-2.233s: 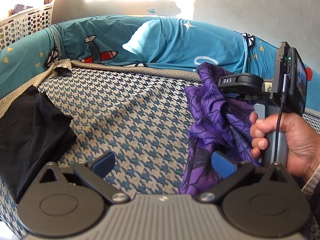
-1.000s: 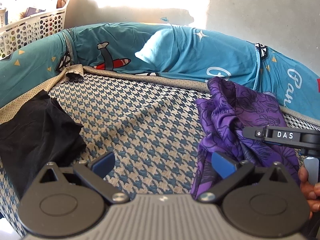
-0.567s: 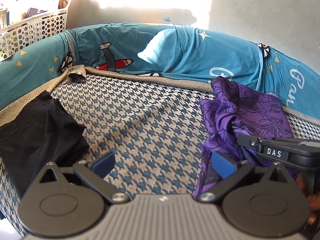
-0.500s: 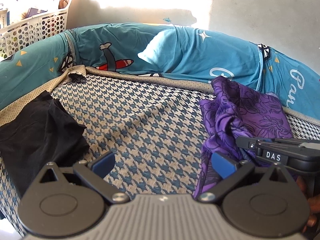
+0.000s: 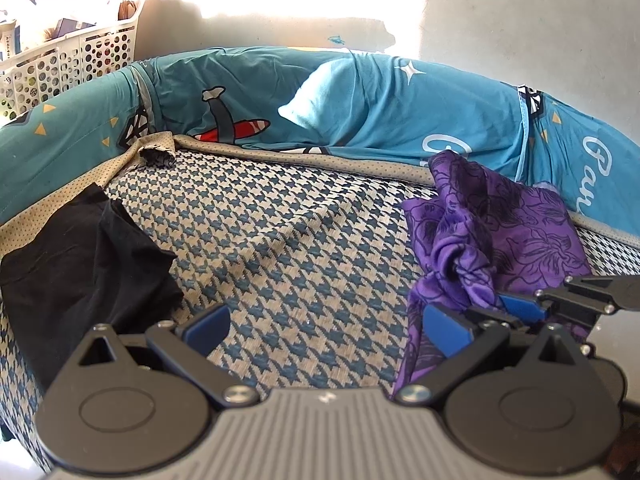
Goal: Fold clothes
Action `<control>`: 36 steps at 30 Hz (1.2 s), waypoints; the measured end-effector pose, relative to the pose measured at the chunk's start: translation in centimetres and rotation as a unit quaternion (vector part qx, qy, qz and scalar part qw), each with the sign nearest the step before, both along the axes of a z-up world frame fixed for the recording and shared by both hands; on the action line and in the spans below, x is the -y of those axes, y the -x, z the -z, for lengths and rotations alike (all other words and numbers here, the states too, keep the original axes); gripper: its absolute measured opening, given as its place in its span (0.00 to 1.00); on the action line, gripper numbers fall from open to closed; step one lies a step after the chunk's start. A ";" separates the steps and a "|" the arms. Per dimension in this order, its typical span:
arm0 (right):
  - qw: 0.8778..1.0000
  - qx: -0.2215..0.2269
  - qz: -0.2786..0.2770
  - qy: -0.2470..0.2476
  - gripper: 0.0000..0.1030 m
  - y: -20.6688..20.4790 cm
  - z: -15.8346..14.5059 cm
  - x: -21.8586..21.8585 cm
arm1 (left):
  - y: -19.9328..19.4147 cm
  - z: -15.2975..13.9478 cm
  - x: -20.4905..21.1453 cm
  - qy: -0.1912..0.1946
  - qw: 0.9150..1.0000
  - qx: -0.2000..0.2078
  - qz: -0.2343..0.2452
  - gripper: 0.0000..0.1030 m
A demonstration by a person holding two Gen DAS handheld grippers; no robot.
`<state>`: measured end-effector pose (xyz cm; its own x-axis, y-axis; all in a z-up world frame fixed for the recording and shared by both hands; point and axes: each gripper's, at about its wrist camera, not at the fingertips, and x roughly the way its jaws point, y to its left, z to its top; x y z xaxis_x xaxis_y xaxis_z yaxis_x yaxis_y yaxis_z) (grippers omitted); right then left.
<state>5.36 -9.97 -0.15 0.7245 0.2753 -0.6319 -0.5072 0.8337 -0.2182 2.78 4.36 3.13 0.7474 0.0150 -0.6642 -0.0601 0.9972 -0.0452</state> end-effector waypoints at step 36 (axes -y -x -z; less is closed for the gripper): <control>0.996 0.040 0.019 -0.077 0.31 -1.7 -1.0 1.7 | -17.4 0.5 3.2 0.125 0.982 -0.025 0.143 1.00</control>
